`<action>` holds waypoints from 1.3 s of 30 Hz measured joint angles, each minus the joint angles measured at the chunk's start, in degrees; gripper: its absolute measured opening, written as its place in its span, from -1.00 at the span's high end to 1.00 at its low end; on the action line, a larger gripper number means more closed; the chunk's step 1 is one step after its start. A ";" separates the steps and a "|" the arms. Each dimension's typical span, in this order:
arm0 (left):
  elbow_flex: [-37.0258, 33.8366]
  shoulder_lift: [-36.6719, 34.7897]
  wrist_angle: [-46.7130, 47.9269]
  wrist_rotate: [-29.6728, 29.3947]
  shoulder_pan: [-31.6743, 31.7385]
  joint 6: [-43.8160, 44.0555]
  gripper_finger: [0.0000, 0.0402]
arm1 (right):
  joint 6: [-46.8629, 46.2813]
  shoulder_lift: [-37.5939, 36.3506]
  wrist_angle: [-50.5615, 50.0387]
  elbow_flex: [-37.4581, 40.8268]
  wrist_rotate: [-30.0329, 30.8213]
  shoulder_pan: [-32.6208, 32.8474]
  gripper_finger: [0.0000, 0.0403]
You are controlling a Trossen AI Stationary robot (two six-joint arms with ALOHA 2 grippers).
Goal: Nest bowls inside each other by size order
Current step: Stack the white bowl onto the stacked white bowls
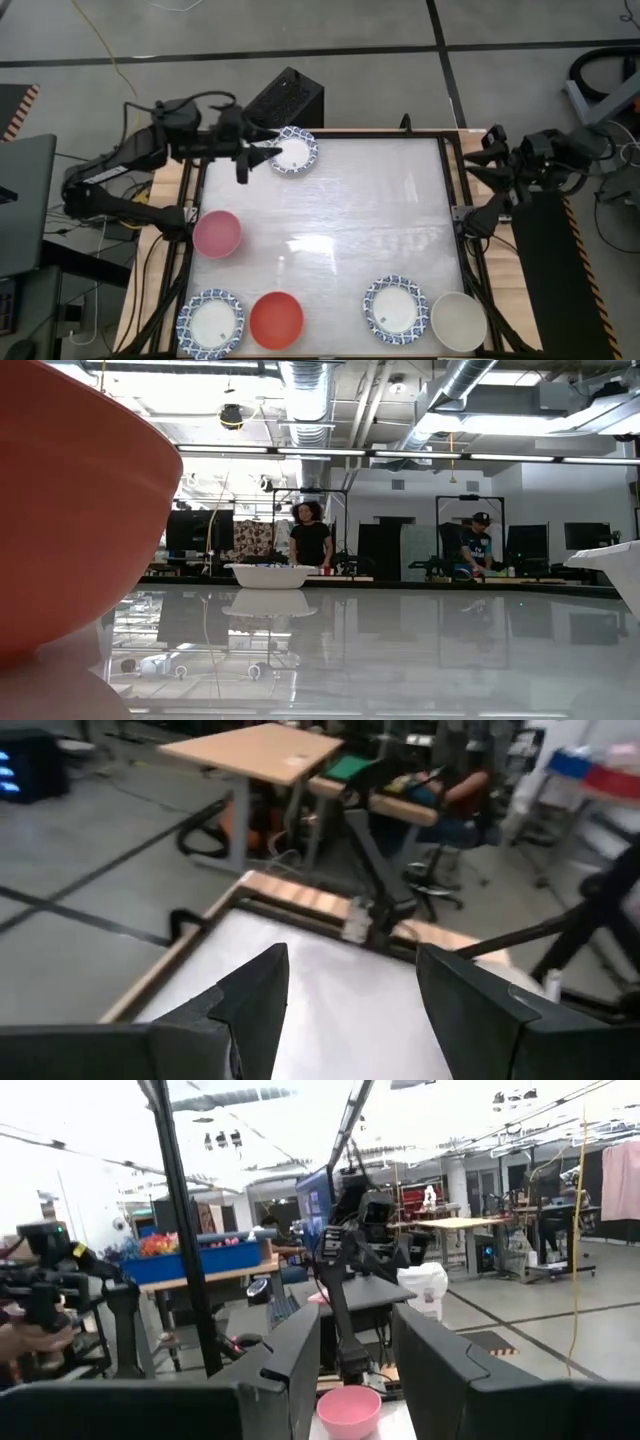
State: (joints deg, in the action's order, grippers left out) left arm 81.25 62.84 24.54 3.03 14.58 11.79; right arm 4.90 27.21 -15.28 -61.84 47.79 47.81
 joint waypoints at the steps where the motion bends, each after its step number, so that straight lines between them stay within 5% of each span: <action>1: 0.00 -0.67 1.06 -1.16 -0.01 -0.67 -0.04 | 0.87 -0.55 0.00 -0.04 0.00 0.00 0.27; 5: 0.00 -2.29 4.69 -3.84 -0.05 -1.56 -0.04 | 2.50 -3.61 -0.48 0.19 0.00 0.00 0.27; 12: -1.32 -1.87 5.42 0.20 2.50 -1.72 -0.04 | 3.05 -8.70 -0.88 0.19 0.02 0.00 0.27; 23: -12.62 -1.33 1.21 -0.17 11.99 -2.19 -0.04 | 2.17 -9.38 -3.36 0.26 0.46 0.00 0.27; 39: -21.46 14.57 0.76 -6.81 13.29 -18.14 -0.04 | 0.60 -9.16 -3.57 0.25 2.01 0.00 0.27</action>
State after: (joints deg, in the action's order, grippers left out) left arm 59.79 77.41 25.30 -3.78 27.87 -6.34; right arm 5.49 18.04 -18.85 -61.59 49.80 47.81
